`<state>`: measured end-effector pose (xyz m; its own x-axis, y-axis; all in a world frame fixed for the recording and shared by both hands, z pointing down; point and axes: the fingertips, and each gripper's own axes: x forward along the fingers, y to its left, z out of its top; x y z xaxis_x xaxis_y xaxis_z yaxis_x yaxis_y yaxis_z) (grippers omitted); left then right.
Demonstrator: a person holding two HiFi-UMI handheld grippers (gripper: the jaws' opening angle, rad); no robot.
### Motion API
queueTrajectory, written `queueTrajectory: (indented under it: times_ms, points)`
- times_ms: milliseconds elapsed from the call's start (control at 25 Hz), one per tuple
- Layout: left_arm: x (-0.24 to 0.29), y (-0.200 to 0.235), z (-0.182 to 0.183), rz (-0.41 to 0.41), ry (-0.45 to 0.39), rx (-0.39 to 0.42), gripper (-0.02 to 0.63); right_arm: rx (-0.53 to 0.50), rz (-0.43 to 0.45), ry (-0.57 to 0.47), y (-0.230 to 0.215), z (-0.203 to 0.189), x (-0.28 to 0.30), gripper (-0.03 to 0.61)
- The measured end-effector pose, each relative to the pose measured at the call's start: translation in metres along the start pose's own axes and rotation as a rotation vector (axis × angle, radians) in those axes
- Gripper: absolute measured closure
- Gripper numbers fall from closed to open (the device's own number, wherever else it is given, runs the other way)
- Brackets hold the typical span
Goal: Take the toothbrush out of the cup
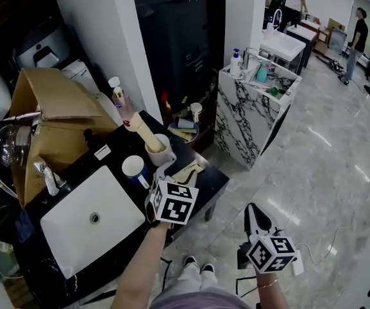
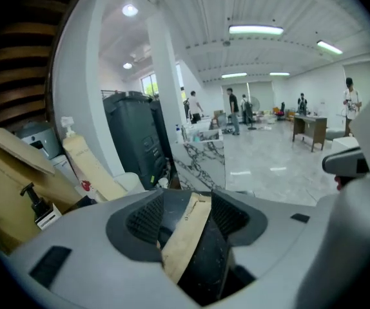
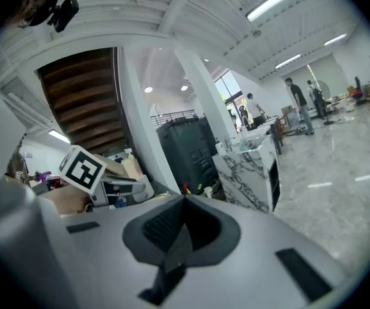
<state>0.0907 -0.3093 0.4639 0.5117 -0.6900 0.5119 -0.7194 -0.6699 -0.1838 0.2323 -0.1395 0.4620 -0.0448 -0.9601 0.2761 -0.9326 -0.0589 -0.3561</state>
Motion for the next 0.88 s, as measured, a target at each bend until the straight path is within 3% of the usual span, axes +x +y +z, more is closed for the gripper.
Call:
queueTrajectory:
  times_ms: [280,440,680,880]
  points:
    - [-0.058,0.075,0.029,0.121,-0.213,-0.283,0.383,-0.030,0.098,0.014,0.036,0.002,0.025,0.575]
    - [-0.070,0.119,0.027,0.160,-0.277,-0.394,0.382,-0.042,0.141,0.028,0.052,0.001,0.038,0.575]
    - [-0.058,0.165,0.031,0.185,-0.247,-0.435,0.379,-0.051,0.152,0.043,0.058,0.000,0.051,0.575]
    - [-0.035,0.184,0.040,0.197,-0.179,-0.401,0.377,-0.049,0.133,0.047,0.052,0.004,0.058,0.575]
